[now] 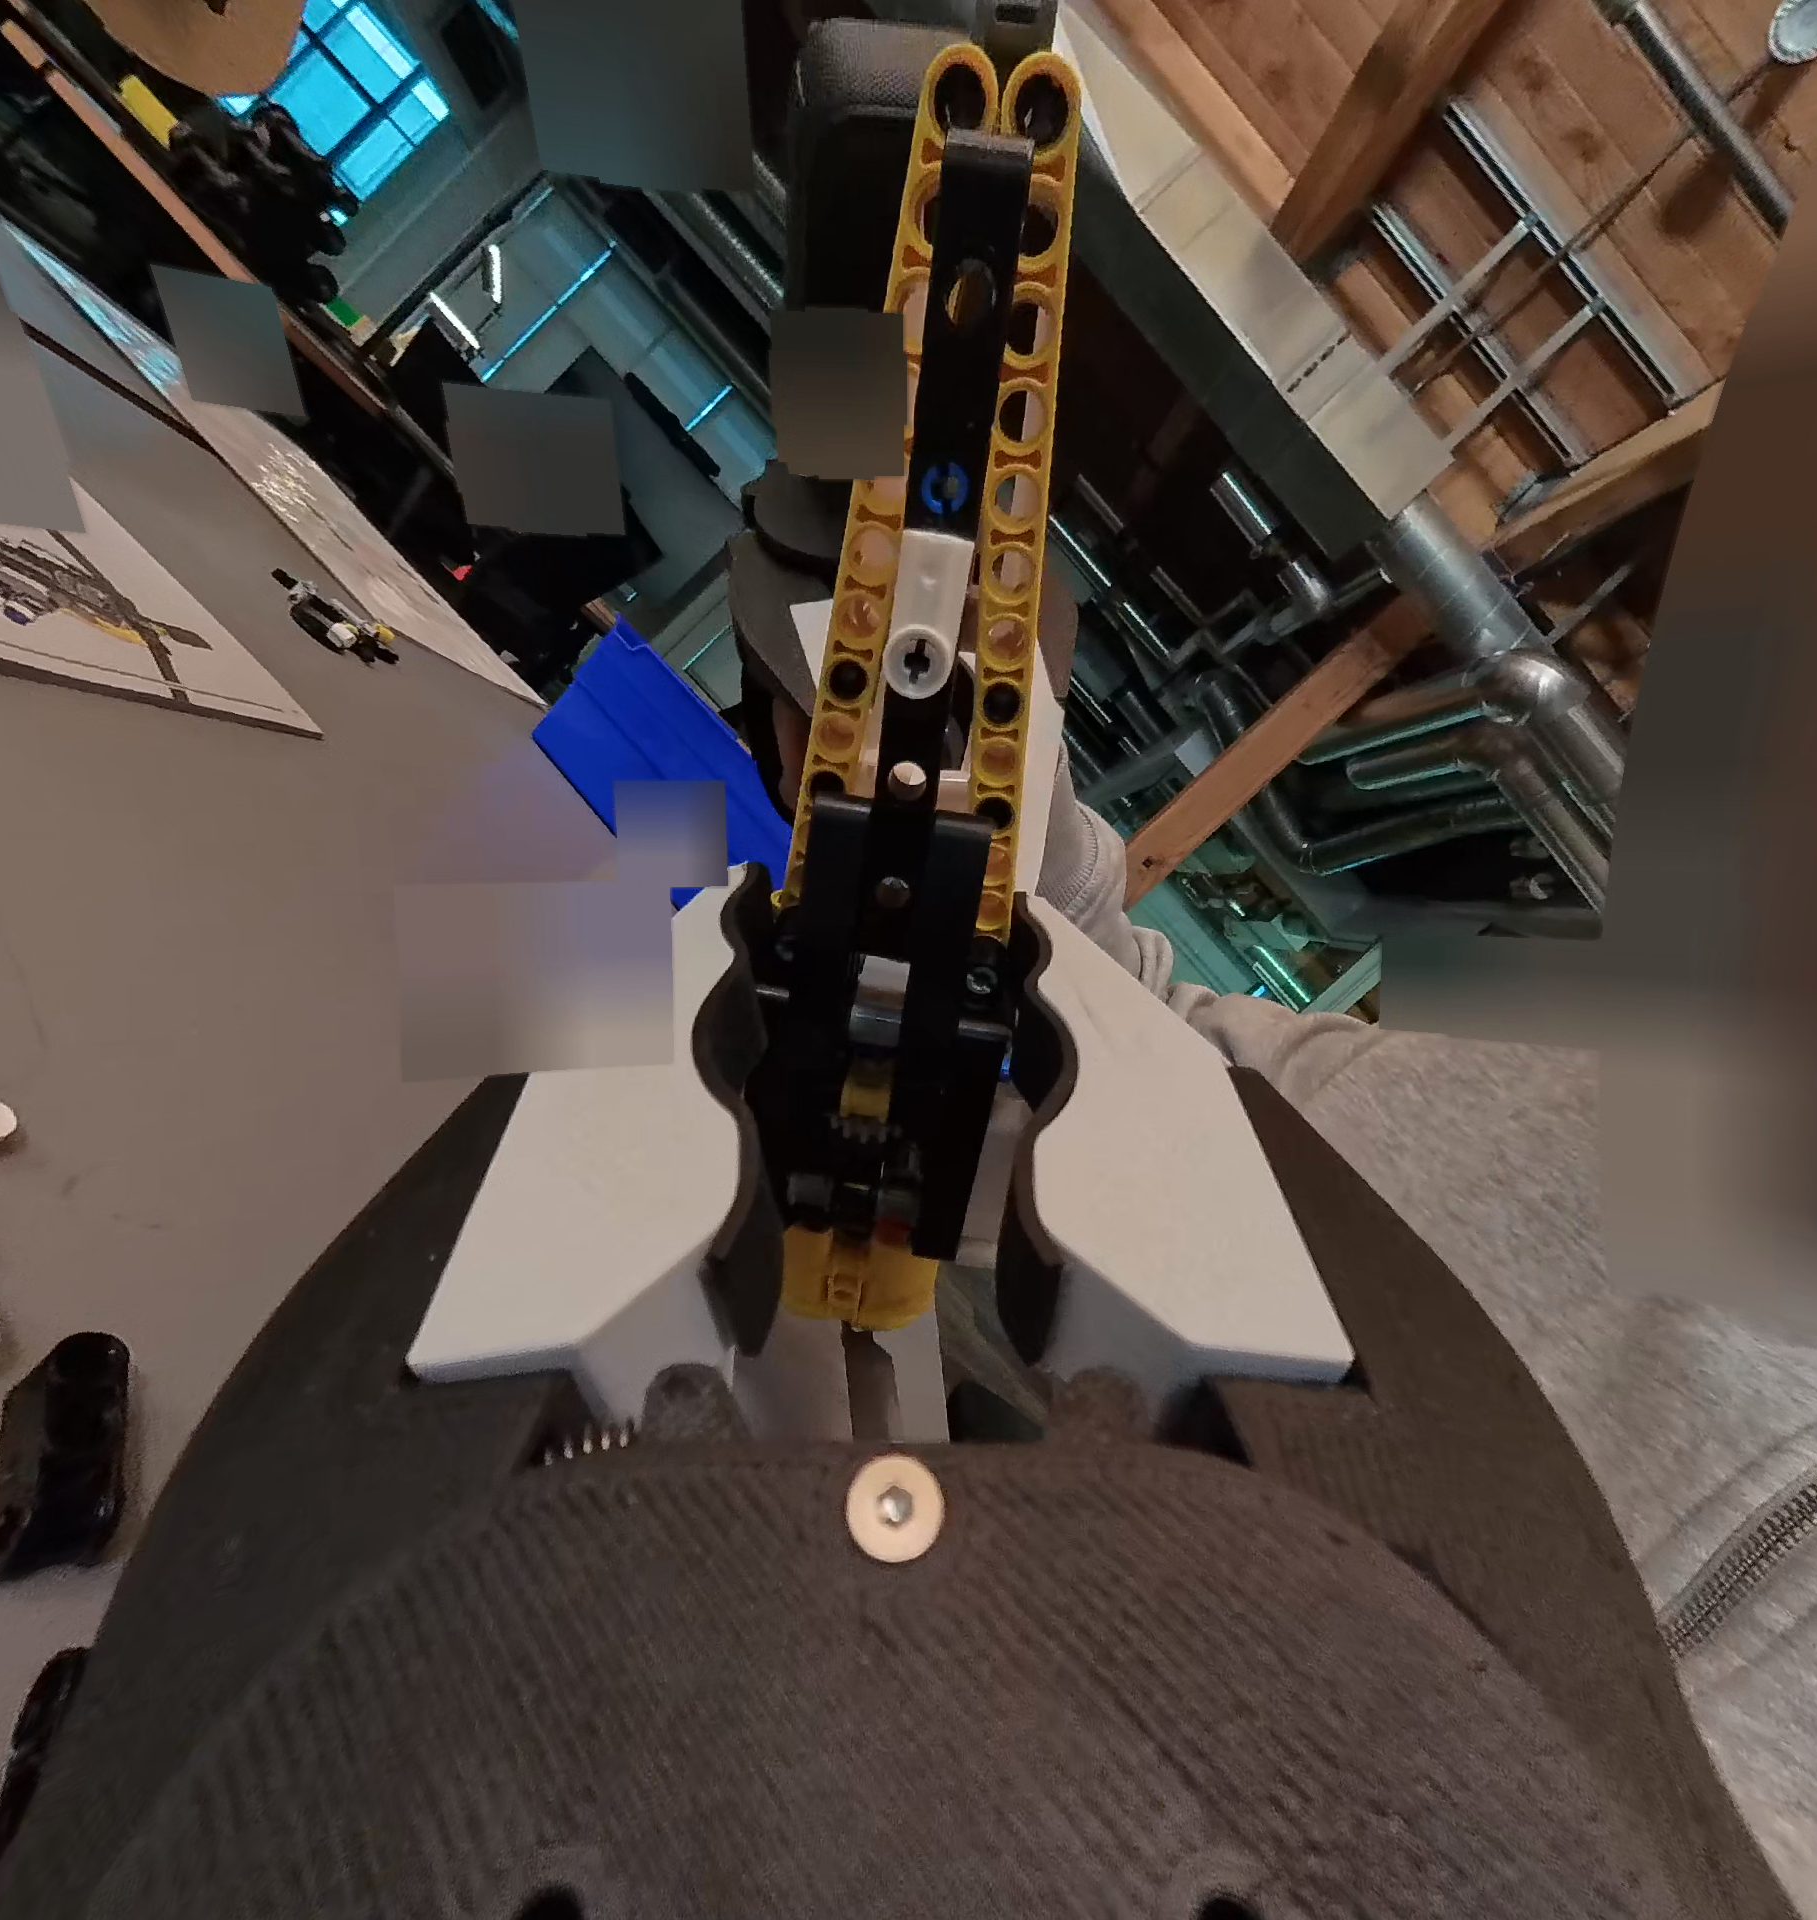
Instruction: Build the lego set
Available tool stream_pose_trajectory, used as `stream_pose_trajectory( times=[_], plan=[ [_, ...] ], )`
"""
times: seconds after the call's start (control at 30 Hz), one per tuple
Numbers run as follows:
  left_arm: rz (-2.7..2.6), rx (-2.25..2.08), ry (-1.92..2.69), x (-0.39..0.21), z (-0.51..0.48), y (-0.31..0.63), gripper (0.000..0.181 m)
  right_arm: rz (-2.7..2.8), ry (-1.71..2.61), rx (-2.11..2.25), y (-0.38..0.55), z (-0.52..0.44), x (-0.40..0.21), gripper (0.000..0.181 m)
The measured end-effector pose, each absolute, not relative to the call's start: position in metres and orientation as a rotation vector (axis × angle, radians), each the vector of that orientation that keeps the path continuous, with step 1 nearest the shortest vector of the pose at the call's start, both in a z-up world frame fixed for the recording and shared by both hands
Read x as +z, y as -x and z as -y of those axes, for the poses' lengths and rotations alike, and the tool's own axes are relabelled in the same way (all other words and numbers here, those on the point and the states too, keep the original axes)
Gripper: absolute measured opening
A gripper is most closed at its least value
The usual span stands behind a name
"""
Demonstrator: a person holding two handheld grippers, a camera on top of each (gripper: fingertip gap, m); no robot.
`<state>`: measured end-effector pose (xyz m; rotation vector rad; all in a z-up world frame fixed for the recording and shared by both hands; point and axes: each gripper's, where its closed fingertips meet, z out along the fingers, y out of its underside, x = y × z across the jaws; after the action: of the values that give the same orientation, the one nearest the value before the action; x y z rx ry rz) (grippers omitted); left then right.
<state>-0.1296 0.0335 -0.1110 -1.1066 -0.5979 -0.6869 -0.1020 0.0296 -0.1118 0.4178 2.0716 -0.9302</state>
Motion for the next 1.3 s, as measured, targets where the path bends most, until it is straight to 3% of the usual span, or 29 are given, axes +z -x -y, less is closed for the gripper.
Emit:
stream_pose_trajectory(
  times=[0.8,1.03,1.17,1.3],
  plan=[
    [0.639,-0.647,1.102,-0.114,-0.03,0.135,0.041,-2.065,-0.419,-0.922,0.107,-0.026,-0.116,0.0],
    [0.63,-0.663,0.99,-0.104,-0.017,0.144,0.042,-2.152,-0.518,-1.216,0.117,-0.015,-0.101,0.0],
    [0.616,-0.586,0.969,-0.1,-0.011,0.146,0.042,-2.325,-0.545,-1.463,0.109,-0.009,-0.091,0.03],
    [0.627,-0.542,0.902,-0.096,0.0,0.152,0.042,-2.758,-0.576,-1.821,0.111,-0.003,-0.077,0.046]
  ],
)
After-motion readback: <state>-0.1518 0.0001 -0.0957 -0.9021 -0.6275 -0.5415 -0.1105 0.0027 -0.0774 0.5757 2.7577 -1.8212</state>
